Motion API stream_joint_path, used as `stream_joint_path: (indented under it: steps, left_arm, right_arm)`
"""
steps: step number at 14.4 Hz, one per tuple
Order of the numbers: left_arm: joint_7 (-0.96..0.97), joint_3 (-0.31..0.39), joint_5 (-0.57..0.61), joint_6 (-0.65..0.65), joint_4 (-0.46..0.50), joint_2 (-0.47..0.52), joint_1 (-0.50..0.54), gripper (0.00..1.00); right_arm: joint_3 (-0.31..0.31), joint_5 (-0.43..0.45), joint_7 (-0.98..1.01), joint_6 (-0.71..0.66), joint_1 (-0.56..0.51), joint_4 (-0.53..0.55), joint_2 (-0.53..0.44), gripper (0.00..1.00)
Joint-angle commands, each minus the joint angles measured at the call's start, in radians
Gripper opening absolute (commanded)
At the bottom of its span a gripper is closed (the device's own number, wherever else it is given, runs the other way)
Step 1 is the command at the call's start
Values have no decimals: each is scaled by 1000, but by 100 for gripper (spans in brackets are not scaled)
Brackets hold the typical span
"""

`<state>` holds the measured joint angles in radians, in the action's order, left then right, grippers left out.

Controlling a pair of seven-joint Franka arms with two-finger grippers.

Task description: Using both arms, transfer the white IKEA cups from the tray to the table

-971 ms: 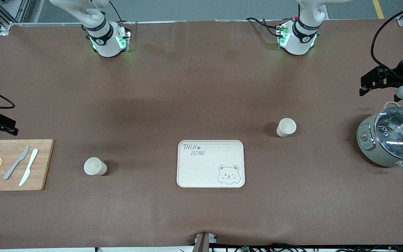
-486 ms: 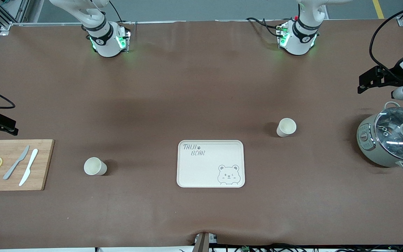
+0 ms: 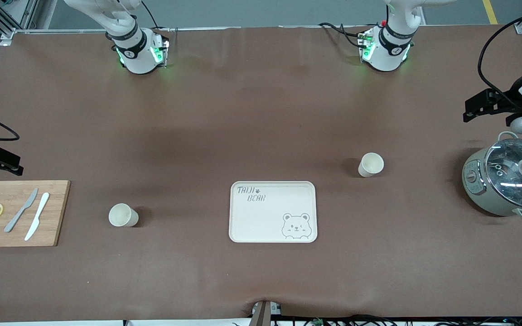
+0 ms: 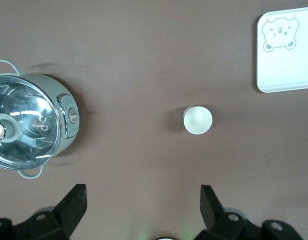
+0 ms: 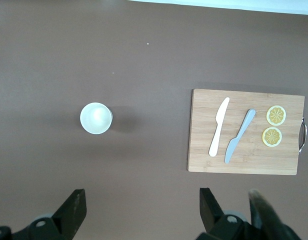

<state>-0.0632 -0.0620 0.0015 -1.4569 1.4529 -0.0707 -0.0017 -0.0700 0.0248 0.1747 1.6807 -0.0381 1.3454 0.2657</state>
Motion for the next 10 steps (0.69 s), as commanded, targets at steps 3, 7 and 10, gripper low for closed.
stream_joint_path:
  steps: [3,7,10]
  left_arm:
    - [0,4,9,13,-6,5,-1,100]
    - [-17,2,38,12,-6,9,-1,100]
    - [-52,2,35,9,-6,9,-1,100]
  right_arm:
    - [15,11,-3,5,-8,11,-6,100]
    - [15,9,-3,1,-2,11,-6,100]
    - [16,7,-4,7,0,11,-5,100]
